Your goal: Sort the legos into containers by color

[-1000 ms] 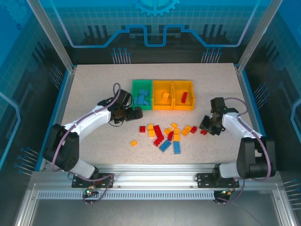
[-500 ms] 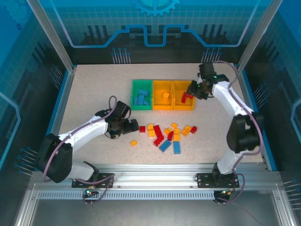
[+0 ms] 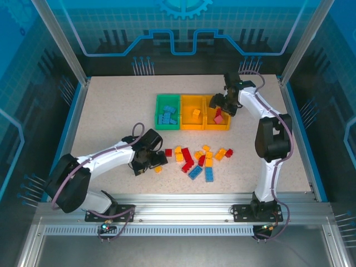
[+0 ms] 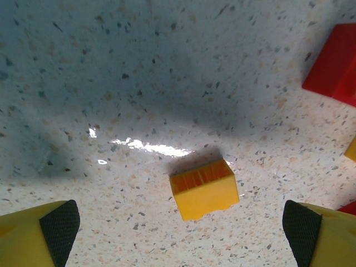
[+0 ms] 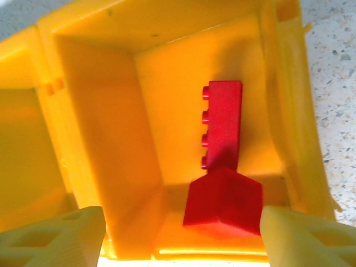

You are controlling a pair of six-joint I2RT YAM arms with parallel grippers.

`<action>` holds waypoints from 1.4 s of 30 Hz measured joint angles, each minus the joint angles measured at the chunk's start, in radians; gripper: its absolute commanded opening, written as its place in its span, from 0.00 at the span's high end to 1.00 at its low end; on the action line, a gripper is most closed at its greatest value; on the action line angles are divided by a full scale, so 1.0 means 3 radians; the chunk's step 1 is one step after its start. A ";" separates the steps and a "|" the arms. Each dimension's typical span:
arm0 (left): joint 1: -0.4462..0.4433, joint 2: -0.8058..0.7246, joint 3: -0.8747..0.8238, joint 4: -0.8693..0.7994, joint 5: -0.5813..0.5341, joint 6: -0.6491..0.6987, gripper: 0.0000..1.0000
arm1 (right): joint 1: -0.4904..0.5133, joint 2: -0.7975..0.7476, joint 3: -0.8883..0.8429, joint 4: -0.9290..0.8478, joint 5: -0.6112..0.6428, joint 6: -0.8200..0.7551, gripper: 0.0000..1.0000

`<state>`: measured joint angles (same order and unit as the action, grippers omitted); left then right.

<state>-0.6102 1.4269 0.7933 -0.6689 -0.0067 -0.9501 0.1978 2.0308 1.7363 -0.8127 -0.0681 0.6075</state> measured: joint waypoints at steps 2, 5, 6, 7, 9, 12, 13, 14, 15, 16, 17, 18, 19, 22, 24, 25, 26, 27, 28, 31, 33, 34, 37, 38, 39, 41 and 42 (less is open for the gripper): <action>-0.0052 0.0051 0.0000 0.0003 0.0015 -0.0070 0.05 | 0.0039 -0.0025 -0.0003 -0.0008 0.0001 0.0004 0.19; -0.0116 0.0146 0.0000 0.0033 0.0053 -0.0155 0.08 | 0.0085 -0.0132 -0.0056 0.0008 0.0000 0.0005 0.17; -0.0128 0.0183 0.0000 0.0052 0.0074 -0.0175 0.10 | 0.0092 -0.0196 -0.0094 0.0010 0.0001 0.0004 0.15; -0.0139 0.0220 0.0001 0.0069 0.0083 -0.0196 0.12 | 0.0095 -0.0259 -0.0134 0.0014 0.0005 0.0004 0.14; -0.0149 0.0315 0.0003 0.0094 0.0099 -0.0234 0.17 | 0.0095 -0.0429 -0.0235 0.0032 0.0027 0.0004 0.14; -0.0151 0.0381 0.0056 0.0052 0.0086 -0.0273 0.24 | 0.0093 -0.0646 -0.0379 0.0046 0.0052 -0.0001 0.13; -0.0153 0.0408 0.0072 0.0048 0.0085 -0.0292 0.26 | 0.0088 -0.0708 -0.0429 0.0050 0.0061 -0.0011 0.13; -0.0151 0.0440 0.0092 0.0031 0.0083 -0.0304 0.28 | 0.0081 -0.0760 -0.0484 0.0064 0.0076 -0.0023 0.13; -0.0151 0.0477 0.0117 -0.0005 0.0071 -0.0315 0.30 | 0.0072 -0.0811 -0.0547 0.0069 0.0092 -0.0025 0.13; -0.0151 0.0515 0.0145 -0.0042 0.0062 -0.0320 0.33 | 0.0057 -0.0858 -0.0614 0.0072 0.0104 -0.0033 0.13; -0.0151 0.0548 0.0169 -0.0075 0.0058 -0.0319 0.36 | 0.0039 -0.0898 -0.0675 0.0076 0.0113 -0.0037 0.13; -0.0151 0.0584 0.0200 -0.0117 0.0046 -0.0317 0.39 | 0.0013 -0.0944 -0.0762 0.0086 0.0116 -0.0047 0.13; -0.0151 0.0610 0.0221 -0.0154 0.0034 -0.0317 0.42 | -0.0017 -0.0978 -0.0830 0.0086 0.0117 -0.0051 0.13; -0.0151 0.0655 0.0273 -0.0211 0.0022 -0.0313 0.48 | -0.0127 -0.1071 -0.0992 0.0092 0.0118 -0.0081 0.13; -0.0151 0.0674 0.0291 -0.0212 0.0020 -0.0315 0.49 | -0.0219 -0.1144 -0.1087 0.0090 0.0126 -0.0099 0.13; -0.0151 0.0678 0.0296 -0.0212 0.0020 -0.0314 0.51 | -0.0254 -0.1177 -0.1122 0.0092 0.0128 -0.0111 0.13; -0.0151 0.0678 0.0298 -0.0211 0.0019 -0.0303 0.52 | -0.0286 -0.1217 -0.1157 0.0093 0.0132 -0.0123 0.13; -0.0151 0.0678 0.0298 -0.0209 0.0011 -0.0299 0.55 | -0.0313 -0.1256 -0.1193 0.0092 0.0140 -0.0136 0.13; -0.0153 0.0679 0.0301 -0.0207 0.0009 -0.0292 0.57 | -0.0324 -0.1292 -0.1226 0.0092 0.0142 -0.0148 0.13; -0.0153 0.0690 0.0322 -0.0206 -0.0006 -0.0245 0.58 | -0.0329 -0.1380 -0.1319 0.0093 0.0142 -0.0191 0.14; -0.0153 0.0701 0.0348 -0.0211 -0.0029 -0.0211 0.58 | -0.0329 -0.1438 -0.1414 0.0102 0.0144 -0.0212 0.14; -0.0158 0.0702 0.0365 -0.0200 -0.0053 -0.0195 0.58 | -0.0329 -0.1469 -0.1474 0.0109 0.0149 -0.0221 0.14; -0.0158 0.0702 0.0539 -0.0108 -0.0197 -0.0056 0.58 | -0.0329 -0.1586 -0.1712 0.0136 0.0151 -0.0234 0.15; -0.0150 0.0702 0.0656 -0.0103 -0.0244 0.0004 0.58 | -0.0329 -0.1638 -0.1812 0.0149 0.0145 -0.0237 0.15; -0.0135 0.0702 0.0797 -0.0099 -0.0276 0.0079 0.58 | -0.0329 -0.1694 -0.1914 0.0158 0.0136 -0.0237 0.16; -0.0099 0.0721 0.1128 -0.0098 -0.0315 0.0266 0.57 | -0.0328 -0.1807 -0.2103 0.0175 0.0126 -0.0234 0.16; -0.0067 0.0763 0.1353 -0.0088 -0.0331 0.0378 0.58 | -0.0326 -0.1865 -0.2202 0.0191 0.0122 -0.0230 0.16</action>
<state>-0.6304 1.6558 1.1992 -0.6952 -0.1059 -0.8368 0.1001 1.4712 1.0756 -0.7555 -0.0315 0.5385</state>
